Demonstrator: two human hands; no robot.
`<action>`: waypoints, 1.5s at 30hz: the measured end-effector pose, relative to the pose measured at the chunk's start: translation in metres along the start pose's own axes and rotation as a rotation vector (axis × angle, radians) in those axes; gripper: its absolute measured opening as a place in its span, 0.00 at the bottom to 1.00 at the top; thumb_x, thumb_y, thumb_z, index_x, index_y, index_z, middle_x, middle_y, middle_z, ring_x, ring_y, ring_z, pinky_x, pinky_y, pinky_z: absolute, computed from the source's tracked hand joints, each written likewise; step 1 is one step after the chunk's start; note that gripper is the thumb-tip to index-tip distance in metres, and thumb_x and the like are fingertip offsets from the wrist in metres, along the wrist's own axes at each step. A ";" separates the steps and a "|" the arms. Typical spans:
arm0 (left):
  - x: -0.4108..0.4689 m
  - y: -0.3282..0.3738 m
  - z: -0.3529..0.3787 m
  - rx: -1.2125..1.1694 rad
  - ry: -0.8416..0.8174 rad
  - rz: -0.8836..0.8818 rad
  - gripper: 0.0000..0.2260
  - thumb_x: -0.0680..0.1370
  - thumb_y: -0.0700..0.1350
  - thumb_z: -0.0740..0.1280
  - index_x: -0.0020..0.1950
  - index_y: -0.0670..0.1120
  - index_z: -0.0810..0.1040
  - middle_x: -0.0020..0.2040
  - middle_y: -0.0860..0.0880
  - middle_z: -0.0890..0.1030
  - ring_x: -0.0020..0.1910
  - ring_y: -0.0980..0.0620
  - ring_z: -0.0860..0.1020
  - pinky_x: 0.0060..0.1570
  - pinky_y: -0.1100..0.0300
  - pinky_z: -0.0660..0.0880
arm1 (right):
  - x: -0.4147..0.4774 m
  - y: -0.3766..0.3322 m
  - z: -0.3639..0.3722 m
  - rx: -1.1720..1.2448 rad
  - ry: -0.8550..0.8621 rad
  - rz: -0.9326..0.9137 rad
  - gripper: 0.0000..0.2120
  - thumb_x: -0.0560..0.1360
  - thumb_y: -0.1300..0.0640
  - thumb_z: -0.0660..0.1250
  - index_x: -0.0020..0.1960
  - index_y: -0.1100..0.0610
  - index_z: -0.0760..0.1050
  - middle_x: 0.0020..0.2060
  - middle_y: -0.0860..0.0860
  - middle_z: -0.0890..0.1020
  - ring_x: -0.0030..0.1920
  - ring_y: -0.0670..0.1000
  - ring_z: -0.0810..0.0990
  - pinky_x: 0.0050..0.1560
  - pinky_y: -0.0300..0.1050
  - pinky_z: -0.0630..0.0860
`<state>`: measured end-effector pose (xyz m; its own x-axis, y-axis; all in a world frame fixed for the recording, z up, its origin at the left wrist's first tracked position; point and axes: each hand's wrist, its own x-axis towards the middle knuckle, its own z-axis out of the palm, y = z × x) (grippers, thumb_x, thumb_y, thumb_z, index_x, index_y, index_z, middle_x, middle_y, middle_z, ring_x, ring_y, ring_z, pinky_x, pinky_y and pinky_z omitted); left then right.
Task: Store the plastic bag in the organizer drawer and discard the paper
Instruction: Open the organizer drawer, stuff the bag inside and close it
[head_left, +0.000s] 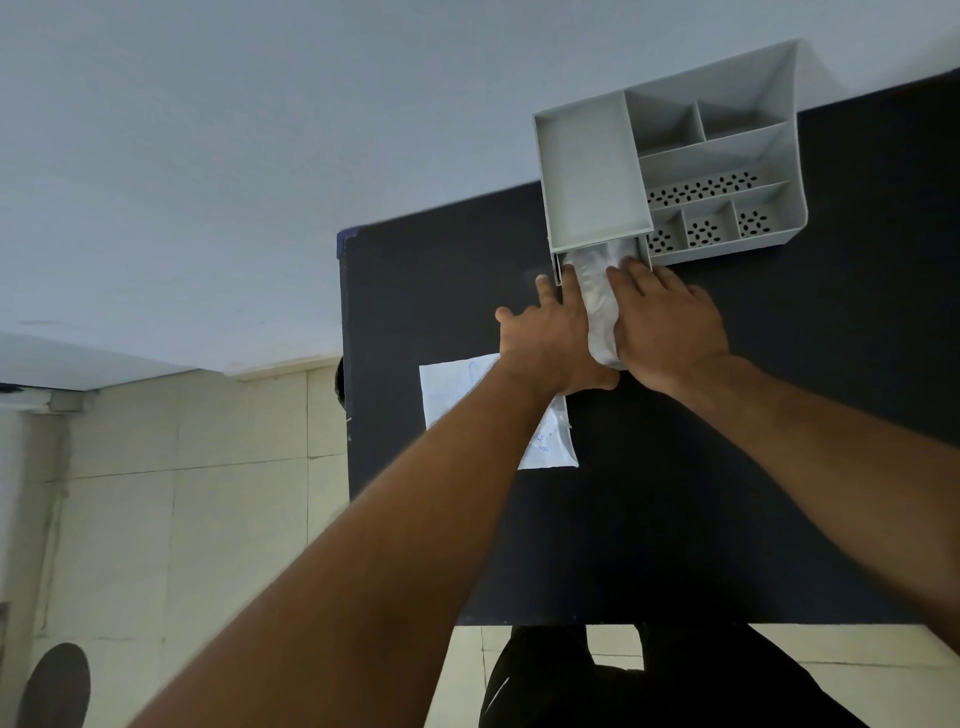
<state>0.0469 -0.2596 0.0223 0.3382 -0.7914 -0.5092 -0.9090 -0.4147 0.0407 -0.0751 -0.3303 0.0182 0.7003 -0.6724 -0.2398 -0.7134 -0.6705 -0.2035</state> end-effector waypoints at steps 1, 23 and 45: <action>-0.001 0.000 0.000 0.001 0.012 -0.001 0.62 0.64 0.74 0.71 0.83 0.45 0.40 0.83 0.37 0.50 0.74 0.38 0.71 0.69 0.29 0.61 | 0.000 0.000 0.001 0.003 0.000 -0.001 0.30 0.78 0.56 0.64 0.78 0.56 0.61 0.77 0.55 0.66 0.73 0.59 0.68 0.65 0.58 0.69; -0.009 0.007 -0.002 0.063 0.037 -0.033 0.59 0.67 0.74 0.68 0.83 0.42 0.42 0.83 0.37 0.51 0.72 0.39 0.72 0.68 0.33 0.64 | -0.014 0.004 0.008 0.040 0.042 -0.003 0.26 0.80 0.53 0.60 0.77 0.57 0.63 0.75 0.55 0.69 0.76 0.59 0.65 0.70 0.59 0.65; 0.001 -0.012 -0.010 -0.129 0.031 0.061 0.42 0.80 0.68 0.54 0.83 0.43 0.44 0.83 0.46 0.57 0.74 0.43 0.70 0.68 0.33 0.65 | -0.008 0.009 0.017 0.278 0.192 -0.005 0.23 0.83 0.48 0.52 0.73 0.57 0.70 0.71 0.56 0.75 0.72 0.57 0.72 0.67 0.59 0.71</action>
<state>0.0607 -0.2595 0.0296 0.2921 -0.8296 -0.4759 -0.8901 -0.4178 0.1820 -0.0873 -0.3259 0.0020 0.6764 -0.7341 -0.0601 -0.6709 -0.5803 -0.4617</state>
